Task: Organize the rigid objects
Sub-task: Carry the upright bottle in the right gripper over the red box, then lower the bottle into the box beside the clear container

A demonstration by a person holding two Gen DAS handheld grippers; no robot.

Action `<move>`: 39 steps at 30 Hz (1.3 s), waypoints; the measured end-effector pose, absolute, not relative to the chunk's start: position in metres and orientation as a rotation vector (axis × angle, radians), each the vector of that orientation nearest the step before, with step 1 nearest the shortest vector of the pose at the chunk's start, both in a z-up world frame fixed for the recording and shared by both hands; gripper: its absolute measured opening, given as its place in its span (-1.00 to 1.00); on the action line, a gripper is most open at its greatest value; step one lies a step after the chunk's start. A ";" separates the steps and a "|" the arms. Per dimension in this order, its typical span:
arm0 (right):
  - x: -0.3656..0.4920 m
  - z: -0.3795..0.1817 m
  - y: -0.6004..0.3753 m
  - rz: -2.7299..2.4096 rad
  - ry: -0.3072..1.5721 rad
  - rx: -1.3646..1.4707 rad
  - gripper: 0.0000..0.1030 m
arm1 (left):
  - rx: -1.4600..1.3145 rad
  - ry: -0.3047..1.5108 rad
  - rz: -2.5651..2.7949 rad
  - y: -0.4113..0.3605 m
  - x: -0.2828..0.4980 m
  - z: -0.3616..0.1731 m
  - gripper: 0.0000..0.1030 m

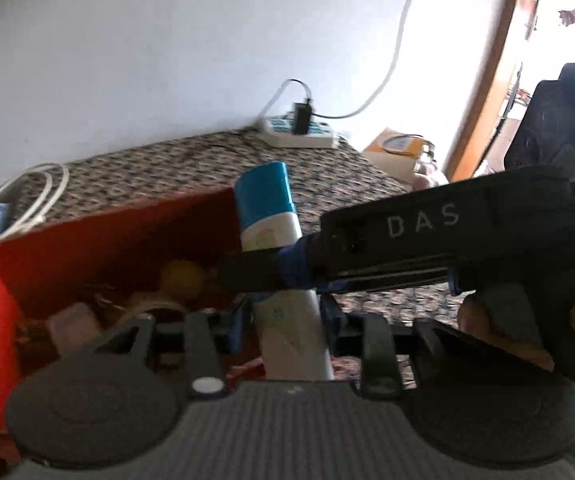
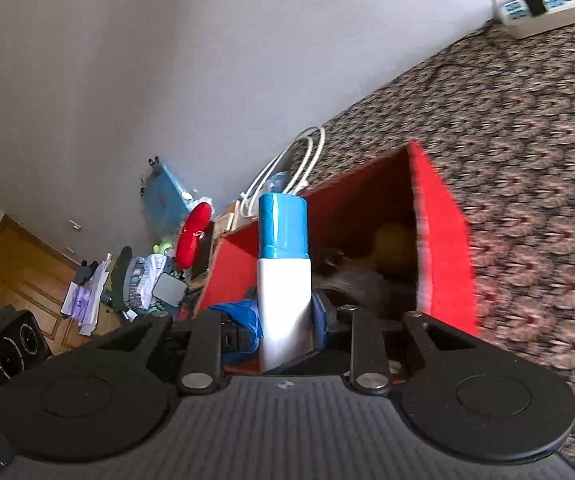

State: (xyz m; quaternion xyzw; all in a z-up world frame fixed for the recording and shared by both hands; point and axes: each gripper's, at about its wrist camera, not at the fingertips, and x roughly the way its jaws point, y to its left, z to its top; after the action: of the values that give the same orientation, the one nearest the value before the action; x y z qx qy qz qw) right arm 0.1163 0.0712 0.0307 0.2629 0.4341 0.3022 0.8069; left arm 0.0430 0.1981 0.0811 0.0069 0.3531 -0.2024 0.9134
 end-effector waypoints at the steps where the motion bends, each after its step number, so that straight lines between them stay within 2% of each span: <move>1: 0.119 0.031 0.080 0.651 0.930 0.558 -0.81 | 0.013 0.726 -0.407 0.207 0.045 0.082 -0.42; 18: 0.165 -0.002 0.169 0.630 1.027 0.457 -0.83 | -0.054 0.811 -0.307 0.304 0.101 0.055 -0.43; 32: 0.180 -0.028 0.186 0.522 1.127 0.284 -0.82 | -0.124 0.921 -0.312 0.319 0.126 0.023 -0.45; 39: 0.182 -0.035 0.166 0.476 1.157 0.417 -0.82 | -0.145 0.931 -0.282 0.322 0.129 0.021 -0.44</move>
State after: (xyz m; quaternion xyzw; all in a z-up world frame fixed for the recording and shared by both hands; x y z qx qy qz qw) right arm 0.1825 0.1661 -0.0353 0.1938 0.5376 0.2213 0.7902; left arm 0.1294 0.3221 0.0207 -0.0696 0.4472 -0.1355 0.8814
